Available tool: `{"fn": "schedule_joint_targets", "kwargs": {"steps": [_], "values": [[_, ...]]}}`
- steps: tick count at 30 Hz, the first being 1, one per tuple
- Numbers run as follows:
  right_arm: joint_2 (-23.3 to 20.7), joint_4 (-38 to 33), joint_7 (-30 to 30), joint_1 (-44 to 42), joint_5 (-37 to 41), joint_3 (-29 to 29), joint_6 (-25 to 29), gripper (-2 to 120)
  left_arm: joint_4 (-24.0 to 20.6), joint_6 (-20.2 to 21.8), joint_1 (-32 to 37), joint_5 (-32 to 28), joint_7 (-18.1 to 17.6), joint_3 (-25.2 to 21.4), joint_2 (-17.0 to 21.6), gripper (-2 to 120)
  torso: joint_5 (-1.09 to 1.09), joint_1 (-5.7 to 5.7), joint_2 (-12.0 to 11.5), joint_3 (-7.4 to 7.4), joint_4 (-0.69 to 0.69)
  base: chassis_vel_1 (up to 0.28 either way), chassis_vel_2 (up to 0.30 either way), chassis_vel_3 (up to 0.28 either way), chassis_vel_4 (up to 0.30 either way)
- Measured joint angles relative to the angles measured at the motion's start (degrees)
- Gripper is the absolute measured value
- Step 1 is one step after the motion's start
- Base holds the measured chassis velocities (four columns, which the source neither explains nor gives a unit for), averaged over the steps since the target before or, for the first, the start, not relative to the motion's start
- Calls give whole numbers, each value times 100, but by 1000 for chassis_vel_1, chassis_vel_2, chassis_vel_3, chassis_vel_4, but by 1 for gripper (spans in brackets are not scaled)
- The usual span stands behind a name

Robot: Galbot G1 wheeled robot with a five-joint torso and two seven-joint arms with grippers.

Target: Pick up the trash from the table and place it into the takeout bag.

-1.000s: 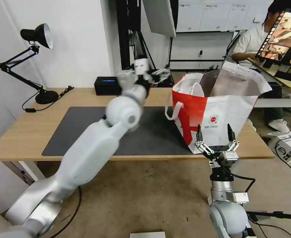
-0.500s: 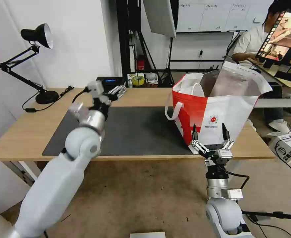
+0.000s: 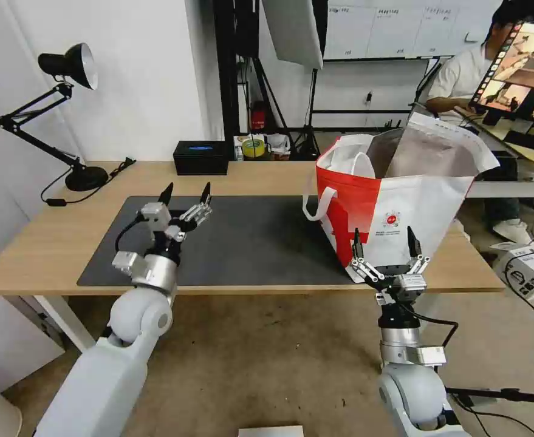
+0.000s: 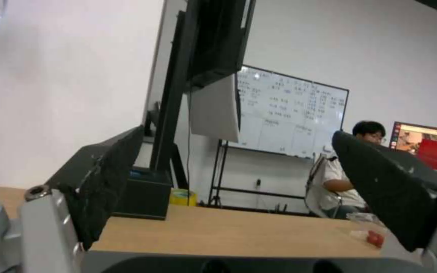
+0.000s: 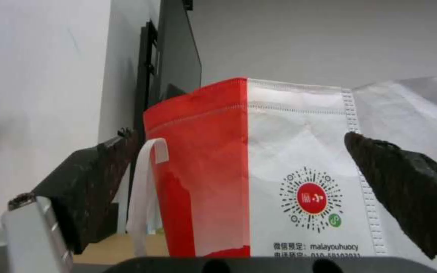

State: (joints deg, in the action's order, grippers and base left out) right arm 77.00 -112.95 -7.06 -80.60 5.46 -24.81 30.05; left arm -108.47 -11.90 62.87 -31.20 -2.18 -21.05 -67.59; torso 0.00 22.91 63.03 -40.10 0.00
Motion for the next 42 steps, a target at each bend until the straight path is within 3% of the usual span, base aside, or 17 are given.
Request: {"fn": "schedule_joint_targets", "kwargs": {"steps": [18,30,42], "values": [[4,154,-110,-111,-18,-182,66,100,254,-1317,1135,1019,167,-589,-625,100,0,1,0,0,0,0,0,0,0],[47,208,-100,-91,-185,-163,118,100,234,-1662,1419,1178,242,-796,-754,100,0,1,0,0,0,0,0,0,0],[48,215,-94,-93,-203,-186,153,100,188,-1727,1531,1247,289,-784,-825,100,1,1,0,0,0,0,0,0,0]]}}
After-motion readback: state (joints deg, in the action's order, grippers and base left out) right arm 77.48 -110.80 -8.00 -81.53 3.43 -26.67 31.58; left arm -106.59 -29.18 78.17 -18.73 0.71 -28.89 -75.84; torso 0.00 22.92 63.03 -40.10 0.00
